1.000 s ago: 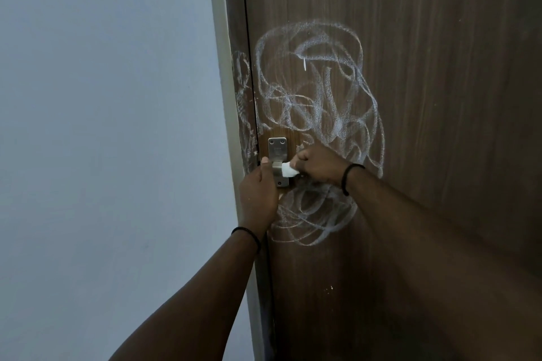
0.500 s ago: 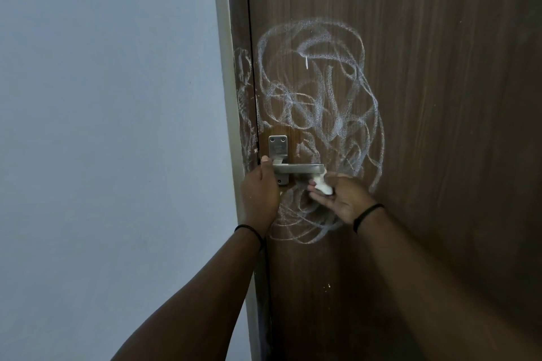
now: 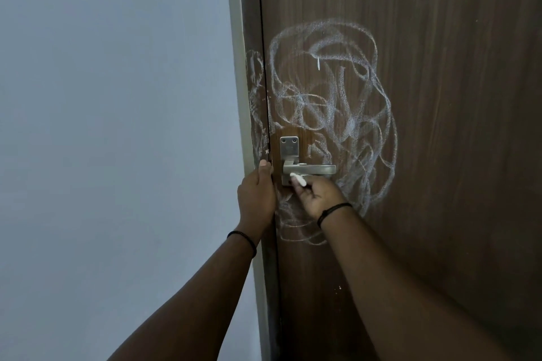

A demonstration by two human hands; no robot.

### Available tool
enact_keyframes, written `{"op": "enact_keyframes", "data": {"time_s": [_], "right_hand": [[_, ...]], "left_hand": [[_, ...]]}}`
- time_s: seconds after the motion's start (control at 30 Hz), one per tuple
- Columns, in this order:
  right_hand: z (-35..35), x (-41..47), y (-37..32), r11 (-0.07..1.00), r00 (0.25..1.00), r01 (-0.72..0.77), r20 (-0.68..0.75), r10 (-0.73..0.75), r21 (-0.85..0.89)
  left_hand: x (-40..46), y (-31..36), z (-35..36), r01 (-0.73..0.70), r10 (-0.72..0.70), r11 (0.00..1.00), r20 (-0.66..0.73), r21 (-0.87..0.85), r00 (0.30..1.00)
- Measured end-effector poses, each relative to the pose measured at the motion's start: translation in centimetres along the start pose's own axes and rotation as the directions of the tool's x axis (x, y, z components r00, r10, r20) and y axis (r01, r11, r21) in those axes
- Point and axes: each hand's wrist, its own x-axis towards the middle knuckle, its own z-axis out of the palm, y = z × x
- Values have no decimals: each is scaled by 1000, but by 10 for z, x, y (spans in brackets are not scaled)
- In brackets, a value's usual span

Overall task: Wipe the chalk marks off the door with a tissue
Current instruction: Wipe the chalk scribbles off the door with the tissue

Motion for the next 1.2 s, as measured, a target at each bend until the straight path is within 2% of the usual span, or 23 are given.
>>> {"op": "enact_keyframes", "data": {"time_s": [0.2,0.33,0.4,0.47,0.5,0.53,0.57,0.6,0.63,0.7,0.83,0.97,1.03,1.1,1.13,1.2], "right_hand": [[-35,-24,-43,995,998,53,-25,-51,84],[-45,-39,-66,961,967,236,-127,-219,144],[-39,-43,-70,932,928,362,-109,-357,28],[-28,-46,-65,864,888,447,-2,-460,-234],[-24,-46,-59,745,847,499,70,-526,-443],[-21,-45,-53,520,784,542,174,-596,-660],[-20,-42,-46,241,718,556,313,-622,-796],[-19,-38,-40,0,661,561,448,-602,-828],[-17,-34,-35,-167,622,570,555,-552,-805],[-11,-25,-28,-344,596,569,662,-454,-747],[12,-14,-27,-550,621,512,726,-295,-660],[28,-11,-27,-790,589,484,808,-25,-377],[32,-10,-23,-830,592,485,802,78,-277],[34,-8,-25,-808,573,525,813,104,-267],[33,-7,-29,-751,564,561,825,39,-348],[19,-5,-40,-495,580,598,767,-275,-630]], "left_hand": [[-9,-7,16,44,-43,997,17,-71,999],[-16,-5,25,46,-48,997,-31,-57,998],[-18,-2,26,34,-36,999,-82,-27,996],[-20,1,25,27,-25,1000,-130,9,991],[-20,3,24,22,-19,1000,-150,19,988],[-21,5,23,16,-12,1000,-166,22,986],[-21,6,22,9,-5,1000,-176,24,984],[-20,6,21,5,0,1000,-182,29,983],[-20,6,19,7,-1,999,-182,36,983],[-17,4,14,21,-13,999,-180,47,983],[-13,0,7,44,-34,998,-180,50,983],[-13,-5,6,45,-34,997,-160,65,986],[-12,-8,7,49,-37,996,-155,76,987],[-12,-10,7,52,-42,997,-150,64,988],[-12,-10,7,49,-41,997,-145,54,989],[-11,-11,4,40,-34,999,-137,36,990]]}}
